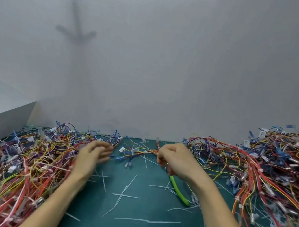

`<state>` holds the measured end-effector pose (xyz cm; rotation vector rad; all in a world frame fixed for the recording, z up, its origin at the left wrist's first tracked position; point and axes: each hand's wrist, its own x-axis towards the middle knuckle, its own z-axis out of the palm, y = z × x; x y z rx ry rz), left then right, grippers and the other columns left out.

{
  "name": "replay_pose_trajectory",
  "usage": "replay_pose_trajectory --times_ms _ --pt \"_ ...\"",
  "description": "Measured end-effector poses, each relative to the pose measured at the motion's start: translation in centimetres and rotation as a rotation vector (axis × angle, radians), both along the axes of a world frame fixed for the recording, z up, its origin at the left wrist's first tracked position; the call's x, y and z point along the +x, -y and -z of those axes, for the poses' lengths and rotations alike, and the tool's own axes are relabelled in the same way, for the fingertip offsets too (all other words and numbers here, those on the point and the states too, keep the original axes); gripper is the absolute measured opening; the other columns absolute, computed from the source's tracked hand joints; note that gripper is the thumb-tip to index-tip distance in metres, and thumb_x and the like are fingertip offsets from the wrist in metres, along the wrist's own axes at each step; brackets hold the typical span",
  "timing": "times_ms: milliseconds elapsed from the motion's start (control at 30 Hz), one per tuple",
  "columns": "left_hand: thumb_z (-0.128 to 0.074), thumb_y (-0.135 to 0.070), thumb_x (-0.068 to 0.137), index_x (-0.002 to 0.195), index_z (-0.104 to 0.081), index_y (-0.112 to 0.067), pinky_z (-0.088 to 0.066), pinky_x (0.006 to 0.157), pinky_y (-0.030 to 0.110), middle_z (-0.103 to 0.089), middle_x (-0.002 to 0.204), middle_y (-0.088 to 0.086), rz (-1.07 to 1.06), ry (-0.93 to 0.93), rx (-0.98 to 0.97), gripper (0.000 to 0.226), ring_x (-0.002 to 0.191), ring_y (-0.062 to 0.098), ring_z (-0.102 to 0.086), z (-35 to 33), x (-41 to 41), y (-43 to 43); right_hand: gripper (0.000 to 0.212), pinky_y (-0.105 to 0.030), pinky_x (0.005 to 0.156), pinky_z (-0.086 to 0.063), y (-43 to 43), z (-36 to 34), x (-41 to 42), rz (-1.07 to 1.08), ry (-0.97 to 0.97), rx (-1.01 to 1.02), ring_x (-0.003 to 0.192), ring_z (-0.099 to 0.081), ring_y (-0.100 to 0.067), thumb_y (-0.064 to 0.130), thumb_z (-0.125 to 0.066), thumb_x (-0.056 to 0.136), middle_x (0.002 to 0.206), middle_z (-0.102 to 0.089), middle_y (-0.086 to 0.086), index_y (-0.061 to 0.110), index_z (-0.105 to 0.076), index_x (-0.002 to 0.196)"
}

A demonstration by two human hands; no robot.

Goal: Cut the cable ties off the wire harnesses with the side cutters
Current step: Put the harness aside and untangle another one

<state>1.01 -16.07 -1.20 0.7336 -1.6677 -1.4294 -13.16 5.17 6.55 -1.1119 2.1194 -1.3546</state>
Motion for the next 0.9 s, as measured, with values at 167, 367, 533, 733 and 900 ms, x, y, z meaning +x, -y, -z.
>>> replay_pose_trajectory --times_ms 167,367,533,733,900 --pt "-0.057 -0.009 0.091 0.138 -0.048 -0.011 -0.033 0.106 0.025 -0.052 0.142 0.008 0.086 0.627 -0.591 0.049 0.129 0.022 -0.049 0.7 -5.2 -1.8 0.030 -0.020 0.047 -0.039 0.4 0.6 -0.4 0.048 -0.012 0.023 0.043 -0.046 -0.010 0.020 -0.053 0.081 0.054 -0.061 0.005 0.018 -0.063 0.053" --pt "-0.058 -0.023 0.094 0.121 -0.050 -0.006 -0.045 0.092 0.041 -0.055 0.125 0.016 -0.076 0.992 -0.721 0.033 0.115 0.036 -0.055 0.9 -7.6 -2.3 0.029 -0.031 0.065 -0.051 0.7 1.0 -0.8 0.124 0.012 -0.024 0.060 -0.062 -0.013 0.015 -0.052 0.086 0.065 -0.070 0.002 0.017 -0.067 0.060" --pt "-0.053 -0.024 0.098 0.106 -0.059 0.000 -0.048 0.083 0.043 -0.062 0.113 0.021 -0.148 0.973 -0.690 0.025 0.105 0.041 -0.060 -0.8 -8.0 -2.3 0.028 -0.031 0.070 -0.052 0.3 0.7 -0.8 0.126 -0.071 0.039 0.061 -0.063 -0.008 0.018 -0.053 0.085 0.058 -0.068 0.009 0.018 -0.068 0.062" --pt "-0.061 -0.023 0.094 0.095 -0.066 -0.013 -0.050 0.079 0.037 -0.068 0.101 0.015 -0.278 0.391 -0.514 0.011 0.090 0.033 -0.062 -7.8 -7.7 -2.3 0.015 -0.031 0.080 -0.053 0.0 0.2 0.2 -0.045 -0.228 0.286 0.084 -0.072 -0.019 0.021 -0.061 0.087 0.085 -0.076 -0.006 0.014 -0.073 0.082" --pt "-0.065 -0.014 0.091 0.089 -0.065 -0.019 -0.058 0.082 0.045 -0.069 0.081 0.002 -0.211 -0.098 -0.522 0.006 0.080 0.025 -0.070 -14.0 -6.4 -3.7 0.015 -0.033 0.085 -0.054 0.1 -0.3 0.6 -0.030 -0.398 0.323 0.092 -0.069 -0.019 0.022 -0.059 0.090 0.092 -0.074 0.002 0.020 -0.074 0.094"
